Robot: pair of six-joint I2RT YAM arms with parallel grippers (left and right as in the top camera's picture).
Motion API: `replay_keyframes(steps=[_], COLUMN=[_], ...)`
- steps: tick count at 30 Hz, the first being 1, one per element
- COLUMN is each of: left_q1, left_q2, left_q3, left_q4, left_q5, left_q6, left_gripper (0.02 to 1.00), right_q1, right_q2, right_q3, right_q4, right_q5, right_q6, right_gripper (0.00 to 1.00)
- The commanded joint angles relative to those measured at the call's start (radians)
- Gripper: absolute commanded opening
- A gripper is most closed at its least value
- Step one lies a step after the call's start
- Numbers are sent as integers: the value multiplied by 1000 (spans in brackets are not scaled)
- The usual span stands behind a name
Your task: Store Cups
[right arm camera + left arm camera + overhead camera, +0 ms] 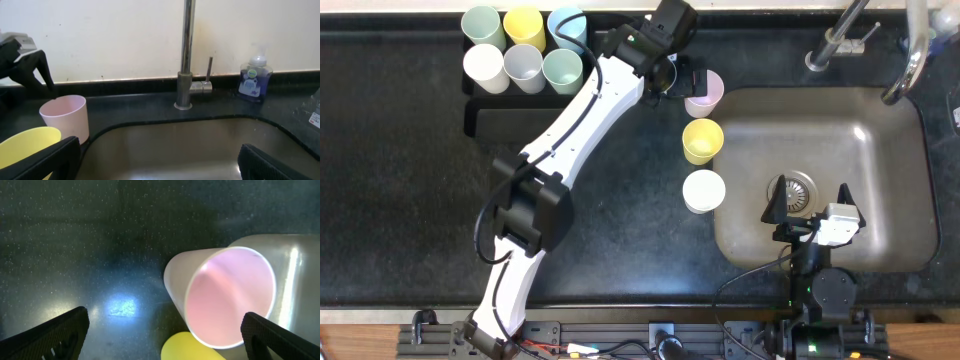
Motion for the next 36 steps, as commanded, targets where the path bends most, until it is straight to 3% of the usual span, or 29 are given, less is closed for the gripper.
replay_keyframes(steps=[1,20,21,23,24,25,28,36], left_q1=[11,19,19,19,19,19,19,64], left_q2=[35,65,65,65,65,65,65,12], left_q3=[21,21,21,21,21,21,21,21], left_q4=[3,24,26,26,26,26,26,14], left_q5=[8,6,6,6,6,7,6,7], left_q6=[-24,-30,-30,-30,-30,-30,-30,-30], left_gripper=[1000,985,860,299,143,82,36,36], right_q1=[-3,-3,-3,-3,-3,-3,-3,-3], right_q2=[-9,-9,-9,-9,-9,-9,-9,-9], right_q3=[-13,-13,-13,-13,-13,-13,-13,-13], right_q4=[5,5,5,5,5,5,5,5], right_q5=[-6,-6,-6,-6,-6,-6,-6,-6], right_q6=[0,0,0,0,0,0,0,0], right_gripper=[998,998,996,998,996,998,998,996])
